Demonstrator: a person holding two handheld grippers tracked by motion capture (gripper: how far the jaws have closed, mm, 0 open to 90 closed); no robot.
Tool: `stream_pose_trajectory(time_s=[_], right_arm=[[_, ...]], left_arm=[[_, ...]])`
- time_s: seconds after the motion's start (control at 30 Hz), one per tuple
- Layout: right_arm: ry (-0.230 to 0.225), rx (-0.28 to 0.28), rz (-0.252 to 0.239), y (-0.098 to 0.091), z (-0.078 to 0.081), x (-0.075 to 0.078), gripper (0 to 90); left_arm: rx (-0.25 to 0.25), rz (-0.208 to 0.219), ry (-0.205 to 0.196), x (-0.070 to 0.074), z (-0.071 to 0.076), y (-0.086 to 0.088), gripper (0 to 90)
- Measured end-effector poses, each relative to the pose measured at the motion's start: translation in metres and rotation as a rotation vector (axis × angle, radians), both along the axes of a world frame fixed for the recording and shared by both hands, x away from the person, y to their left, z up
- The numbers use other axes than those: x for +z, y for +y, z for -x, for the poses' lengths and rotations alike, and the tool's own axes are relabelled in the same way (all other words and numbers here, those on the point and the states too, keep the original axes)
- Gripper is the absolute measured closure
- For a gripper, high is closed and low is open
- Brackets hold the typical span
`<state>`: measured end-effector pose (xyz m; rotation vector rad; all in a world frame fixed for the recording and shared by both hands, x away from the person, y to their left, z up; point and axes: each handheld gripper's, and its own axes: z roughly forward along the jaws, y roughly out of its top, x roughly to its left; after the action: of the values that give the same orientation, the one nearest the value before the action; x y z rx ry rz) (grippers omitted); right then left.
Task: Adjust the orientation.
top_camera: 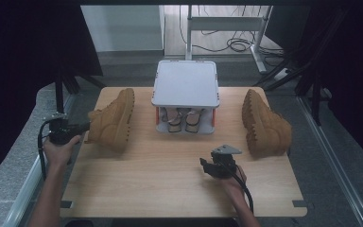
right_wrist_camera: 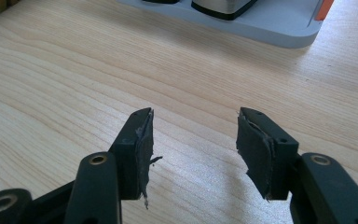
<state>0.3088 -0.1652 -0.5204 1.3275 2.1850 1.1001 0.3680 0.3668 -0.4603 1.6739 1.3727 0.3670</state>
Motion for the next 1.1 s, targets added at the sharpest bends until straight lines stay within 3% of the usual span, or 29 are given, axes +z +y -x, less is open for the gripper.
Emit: stream_pose_trajectory(time_s=[0.33, 0.43, 0.53, 0.63, 0.7, 0.73, 0.77, 0.8, 0.9, 0.97, 1.03, 1.1], right_arm=[[-0.004, -0.003, 0.009, -0.001, 0.0, 0.0, 46.2], [-0.005, -0.003, 0.009, -0.001, 0.0, 0.0, 46.2], [-0.005, -0.003, 0.01, -0.001, 0.0, 0.0, 46.2], [-0.004, -0.006, 0.01, -0.002, 0.0, 0.0, 46.2], [-0.007, -0.009, 0.01, -0.003, 0.0, 0.0, 46.2], [-0.005, -0.011, 0.008, -0.003, 0.0, 0.0, 46.2], [-0.004, -0.012, 0.01, -0.004, 0.0, 0.0, 46.2], [-0.006, -0.013, 0.008, -0.004, 0.0, 0.0, 46.2], [-0.009, -0.012, 0.01, -0.005, 0.0, 0.001, 46.2], [-0.009, -0.012, 0.008, -0.006, 0.001, 0.001, 46.2], [-0.01, -0.018, 0.007, -0.008, 0.0, 0.001, 46.2], [-0.009, -0.023, 0.008, -0.009, 0.0, 0.001, 46.2]], left_arm=[[-0.009, 0.001, 0.001, 0.009, -0.002, -0.01, 90.0], [-0.022, -0.007, -0.003, 0.013, -0.004, -0.017, 90.0], [-0.033, -0.041, 0.005, 0.015, -0.007, -0.027, 90.0], [-0.06, -0.042, 0.005, 0.017, -0.01, -0.04, 90.0], [-0.121, 0.039, -0.025, 0.022, -0.011, -0.049, 90.0], [-0.11, -0.003, -0.021, 0.026, -0.011, -0.057, 90.0], [-0.087, -0.099, -0.006, 0.029, -0.013, -0.067, 90.0], [-0.1, -0.128, 0.0, 0.03, -0.015, -0.075, 90.0], [-0.149, -0.107, 0.005, 0.031, -0.02, -0.092, 90.0], [-0.12, -0.147, -0.007, 0.033, -0.018, -0.097, 90.0], [-0.148, -0.093, -0.002, 0.034, -0.017, -0.097, 90.0], [-0.124, -0.14, -0.012, 0.036, -0.015, -0.098, 90.0]])
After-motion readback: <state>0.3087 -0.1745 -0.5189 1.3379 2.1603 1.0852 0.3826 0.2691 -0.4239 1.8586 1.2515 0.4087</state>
